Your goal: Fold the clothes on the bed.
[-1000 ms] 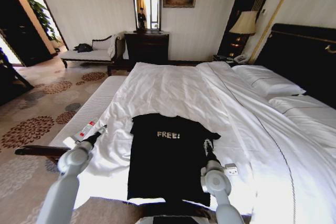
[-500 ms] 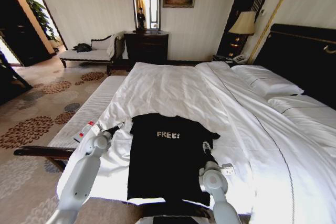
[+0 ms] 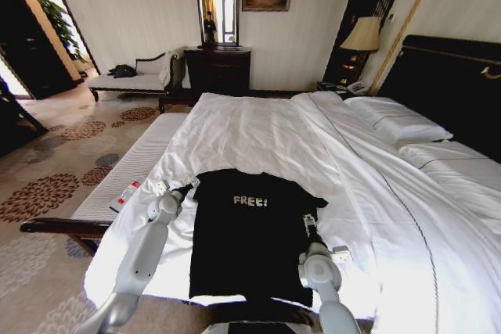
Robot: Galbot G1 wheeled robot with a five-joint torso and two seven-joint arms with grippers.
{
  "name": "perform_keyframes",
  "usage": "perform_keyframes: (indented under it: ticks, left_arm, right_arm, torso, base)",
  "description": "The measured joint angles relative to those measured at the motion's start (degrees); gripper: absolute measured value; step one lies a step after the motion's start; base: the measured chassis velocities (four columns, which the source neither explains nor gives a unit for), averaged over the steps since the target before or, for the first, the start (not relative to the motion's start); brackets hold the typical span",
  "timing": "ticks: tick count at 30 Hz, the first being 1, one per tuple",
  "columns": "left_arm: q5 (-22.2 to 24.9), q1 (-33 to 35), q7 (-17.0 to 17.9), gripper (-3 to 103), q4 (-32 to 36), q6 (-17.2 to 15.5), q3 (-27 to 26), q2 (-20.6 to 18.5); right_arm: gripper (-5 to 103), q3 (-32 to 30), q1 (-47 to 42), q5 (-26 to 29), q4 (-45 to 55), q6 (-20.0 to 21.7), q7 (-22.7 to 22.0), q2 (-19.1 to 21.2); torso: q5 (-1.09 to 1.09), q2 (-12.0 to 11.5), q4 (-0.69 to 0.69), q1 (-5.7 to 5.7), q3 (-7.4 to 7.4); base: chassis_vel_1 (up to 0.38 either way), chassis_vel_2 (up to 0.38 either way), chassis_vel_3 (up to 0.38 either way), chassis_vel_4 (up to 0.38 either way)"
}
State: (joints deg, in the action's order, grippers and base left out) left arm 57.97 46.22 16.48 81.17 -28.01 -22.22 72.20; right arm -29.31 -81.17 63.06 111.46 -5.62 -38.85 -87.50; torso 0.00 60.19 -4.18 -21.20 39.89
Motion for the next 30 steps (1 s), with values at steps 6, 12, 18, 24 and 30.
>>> perform_keyframes:
  ticks: [6,12,18,24,30]
  left_arm:
    - [-0.1,0.6,0.0,91,0.9,0.4,1.1,2.4]
    - [-0.6,0.2,0.0,69,0.4,0.7,1.5,4.3]
    - [-0.9,0.5,0.0,42,0.9,1.4,1.5,4.6]
    - [-0.8,0.7,0.1,20,1.6,2.0,1.4,4.2]
    - [-0.8,0.6,0.1,4,2.9,2.2,2.4,3.6]
  right_arm:
    - [100,0.1,0.4,-0.1,-0.6,0.0,-0.2,-0.4]
    - [100,0.0,0.4,-0.1,-0.9,0.0,-0.4,-0.2]
    - [100,-0.2,0.4,-0.1,-1.3,0.0,-0.6,-0.1]
    - [100,-0.1,0.5,-0.2,-1.8,-0.1,-0.7,-0.2]
    - [100,0.1,0.6,-0.4,-2.1,-0.1,-0.7,-0.3]
  torso:
    - [0.01,0.0,-0.01,0.00,0.00]
    - [0.00,0.0,-0.01,0.00,0.00]
    - [0.00,0.0,-0.01,0.00,0.00]
    - [0.00,0.0,-0.01,0.00,0.00]
    - [0.00,0.0,-0.01,0.00,0.00]
  base:
    - [0.000,0.000,0.000,0.000]
    - [0.000,0.000,0.000,0.000]
    - [0.000,0.000,0.000,0.000]
    - [0.000,0.000,0.000,0.000]
    - [0.000,0.000,0.000,0.000]
